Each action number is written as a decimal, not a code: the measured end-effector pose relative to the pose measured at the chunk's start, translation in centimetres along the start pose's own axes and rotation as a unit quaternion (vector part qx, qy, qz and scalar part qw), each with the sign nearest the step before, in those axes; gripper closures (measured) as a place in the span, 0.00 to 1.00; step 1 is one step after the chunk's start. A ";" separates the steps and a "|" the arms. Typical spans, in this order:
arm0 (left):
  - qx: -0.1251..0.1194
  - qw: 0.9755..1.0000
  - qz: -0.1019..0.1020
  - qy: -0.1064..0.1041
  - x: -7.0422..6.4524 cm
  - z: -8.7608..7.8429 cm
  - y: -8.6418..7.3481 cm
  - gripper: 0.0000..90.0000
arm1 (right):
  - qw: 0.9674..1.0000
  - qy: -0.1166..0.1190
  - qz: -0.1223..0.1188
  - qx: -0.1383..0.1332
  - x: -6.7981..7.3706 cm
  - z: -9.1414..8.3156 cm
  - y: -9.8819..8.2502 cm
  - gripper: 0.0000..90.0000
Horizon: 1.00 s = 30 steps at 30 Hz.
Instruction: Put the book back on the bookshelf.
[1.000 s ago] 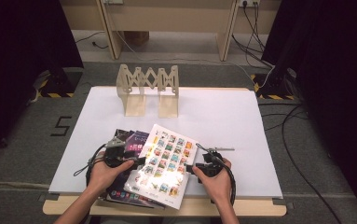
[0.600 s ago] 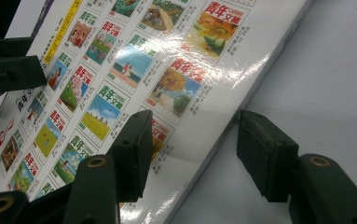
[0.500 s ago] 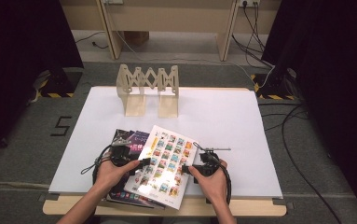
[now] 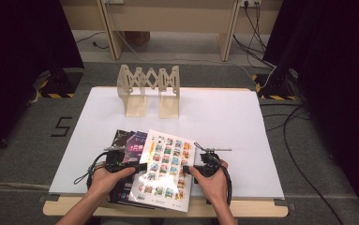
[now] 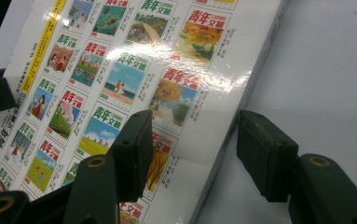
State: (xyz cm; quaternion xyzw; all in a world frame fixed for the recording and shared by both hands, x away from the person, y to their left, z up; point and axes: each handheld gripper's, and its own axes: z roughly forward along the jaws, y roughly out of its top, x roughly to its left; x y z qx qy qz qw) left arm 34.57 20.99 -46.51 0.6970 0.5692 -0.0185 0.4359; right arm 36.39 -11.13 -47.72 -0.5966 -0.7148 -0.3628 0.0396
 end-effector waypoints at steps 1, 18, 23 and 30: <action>0.003 1.000 -0.012 -0.015 0.3 -0.5 -0.4 0.59 | 1.000 0.001 -0.004 -0.006 0.0 0.0 -0.1 0.52; -0.006 0.993 -0.093 -0.072 -0.9 0.4 -0.4 0.65 | 1.000 0.001 0.008 -0.019 0.0 0.0 -0.5 0.52; 0.014 0.996 -0.051 -0.072 -0.8 1.5 -0.5 0.75 | 1.000 0.010 0.010 -0.019 -0.3 0.0 -0.5 0.52; 0.013 0.994 -0.050 -0.091 -0.1 1.3 -0.3 0.83 | 1.000 0.018 0.008 -0.010 -1.2 -0.1 1.0 0.54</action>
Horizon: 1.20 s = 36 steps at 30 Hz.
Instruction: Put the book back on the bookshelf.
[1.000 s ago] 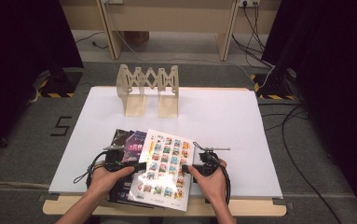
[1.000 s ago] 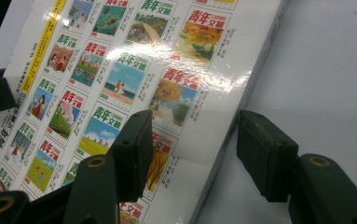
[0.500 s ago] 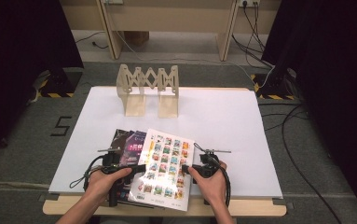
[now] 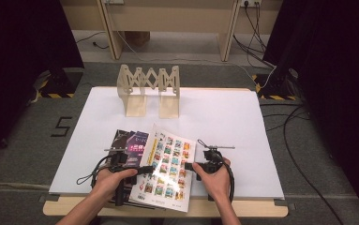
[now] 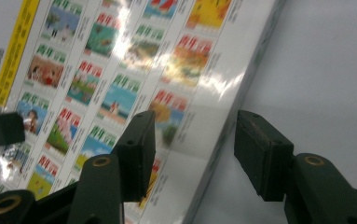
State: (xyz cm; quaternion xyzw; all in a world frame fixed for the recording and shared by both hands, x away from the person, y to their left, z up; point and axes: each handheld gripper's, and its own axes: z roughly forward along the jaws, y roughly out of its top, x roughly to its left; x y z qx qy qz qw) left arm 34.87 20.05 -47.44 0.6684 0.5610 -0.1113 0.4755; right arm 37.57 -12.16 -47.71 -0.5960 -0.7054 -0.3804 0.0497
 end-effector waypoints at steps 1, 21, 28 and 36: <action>-0.005 1.000 0.000 -0.002 0.2 -0.1 -0.1 0.83 | 1.000 -0.001 0.004 -0.005 -0.4 0.0 0.9 0.53; -0.029 0.999 -0.007 -0.016 2.1 -1.4 -1.6 0.81 | 0.999 0.019 0.043 0.012 -1.5 3.6 6.6 0.49; -0.021 1.000 -0.004 -0.013 2.1 -1.3 -1.3 0.80 | 0.997 0.049 0.063 0.017 -2.0 4.0 7.0 0.48; -0.002 1.000 0.006 -0.004 2.0 -1.4 -0.9 0.80 | 0.995 0.062 0.077 0.009 -2.0 3.3 7.3 0.63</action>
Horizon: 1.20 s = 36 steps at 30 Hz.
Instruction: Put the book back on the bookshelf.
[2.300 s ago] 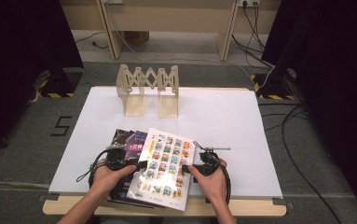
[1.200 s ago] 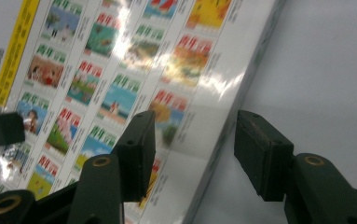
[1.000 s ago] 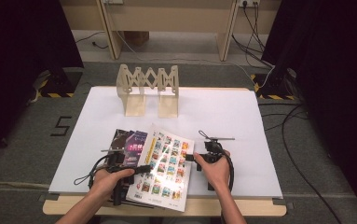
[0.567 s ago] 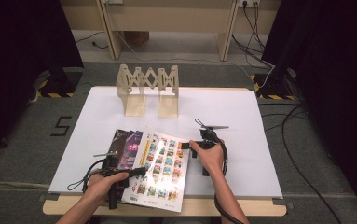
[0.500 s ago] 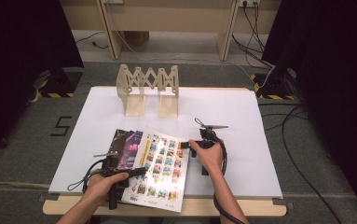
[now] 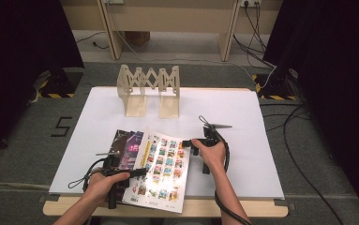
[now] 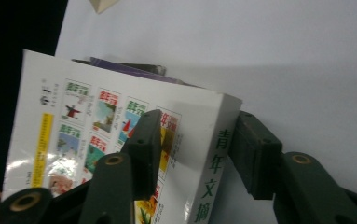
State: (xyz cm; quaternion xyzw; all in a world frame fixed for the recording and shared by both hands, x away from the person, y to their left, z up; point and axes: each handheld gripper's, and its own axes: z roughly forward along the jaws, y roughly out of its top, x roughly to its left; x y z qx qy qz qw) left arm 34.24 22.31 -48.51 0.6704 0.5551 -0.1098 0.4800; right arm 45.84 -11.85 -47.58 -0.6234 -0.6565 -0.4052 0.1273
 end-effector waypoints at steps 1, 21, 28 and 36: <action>0.005 1.000 0.003 0.002 0.0 0.0 0.1 0.80 | 1.000 0.002 -0.005 0.000 0.3 -0.3 0.2 0.65; 0.032 0.999 0.013 0.001 0.5 -0.7 0.9 0.75 | 0.998 0.062 -0.008 0.017 2.8 -0.1 0.7 0.79; 0.013 0.997 0.056 0.055 0.1 -2.0 0.9 0.59 | 0.998 0.067 -0.020 0.005 4.2 -1.0 0.6 0.81; -0.066 0.987 0.086 0.118 0.7 -4.3 1.3 0.54 | 0.997 0.057 -0.042 -0.023 5.9 -2.6 0.8 0.82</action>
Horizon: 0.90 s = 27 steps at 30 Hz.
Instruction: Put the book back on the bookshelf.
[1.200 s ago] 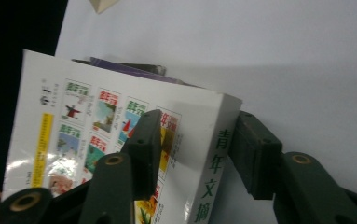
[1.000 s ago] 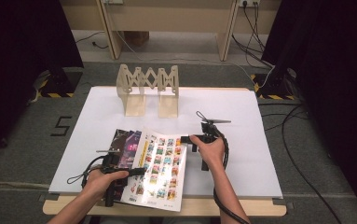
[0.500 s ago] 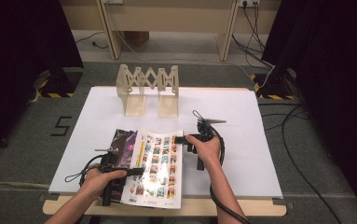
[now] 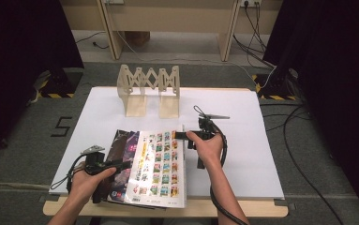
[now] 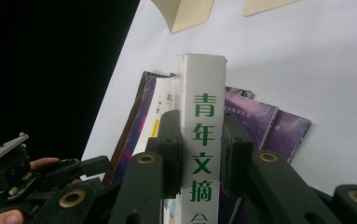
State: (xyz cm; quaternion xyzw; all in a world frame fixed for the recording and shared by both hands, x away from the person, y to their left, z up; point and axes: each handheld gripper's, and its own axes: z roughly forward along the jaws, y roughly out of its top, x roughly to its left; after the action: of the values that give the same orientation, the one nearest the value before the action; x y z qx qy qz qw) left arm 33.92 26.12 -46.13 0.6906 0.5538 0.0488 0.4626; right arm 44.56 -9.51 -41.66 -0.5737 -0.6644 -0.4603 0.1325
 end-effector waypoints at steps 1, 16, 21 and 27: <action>-0.002 1.000 0.004 0.007 0.1 0.0 0.0 0.52 | 1.000 -0.003 -0.006 -0.002 0.2 -0.1 0.0 0.82; -0.036 0.997 0.030 0.054 0.1 -0.9 0.2 0.45 | 0.997 -0.029 -0.061 -0.032 3.6 -1.4 0.7 0.82; -0.043 0.997 0.028 0.052 0.1 -1.1 0.4 0.45 | 0.995 -0.037 -0.073 -0.050 4.7 -2.1 1.0 0.82; -0.041 0.997 0.029 0.053 0.1 -1.0 0.3 0.46 | 0.991 -0.049 -0.093 -0.082 5.9 -3.1 1.3 0.82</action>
State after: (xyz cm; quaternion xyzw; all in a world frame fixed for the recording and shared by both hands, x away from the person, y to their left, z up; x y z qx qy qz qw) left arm 33.58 26.83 -45.42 0.6835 0.5546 0.1211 0.4589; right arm 42.81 -8.16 -35.24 -0.5401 -0.6804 -0.4952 0.0086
